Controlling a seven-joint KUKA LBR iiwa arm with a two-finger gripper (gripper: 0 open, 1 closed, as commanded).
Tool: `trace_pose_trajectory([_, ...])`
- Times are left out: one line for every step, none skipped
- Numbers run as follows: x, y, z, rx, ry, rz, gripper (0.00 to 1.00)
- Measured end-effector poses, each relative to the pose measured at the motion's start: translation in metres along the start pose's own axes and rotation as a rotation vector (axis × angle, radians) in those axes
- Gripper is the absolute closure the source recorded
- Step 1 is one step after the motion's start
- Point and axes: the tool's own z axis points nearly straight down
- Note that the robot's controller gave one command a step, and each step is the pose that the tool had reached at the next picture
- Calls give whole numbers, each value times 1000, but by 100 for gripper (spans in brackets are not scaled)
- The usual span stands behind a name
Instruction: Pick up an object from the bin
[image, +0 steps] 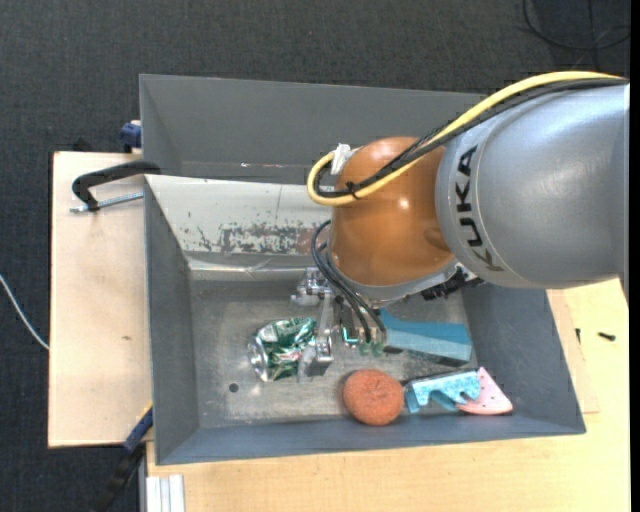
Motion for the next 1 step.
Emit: trace_pose_trajectory([0,0,0,0,0,0,0])
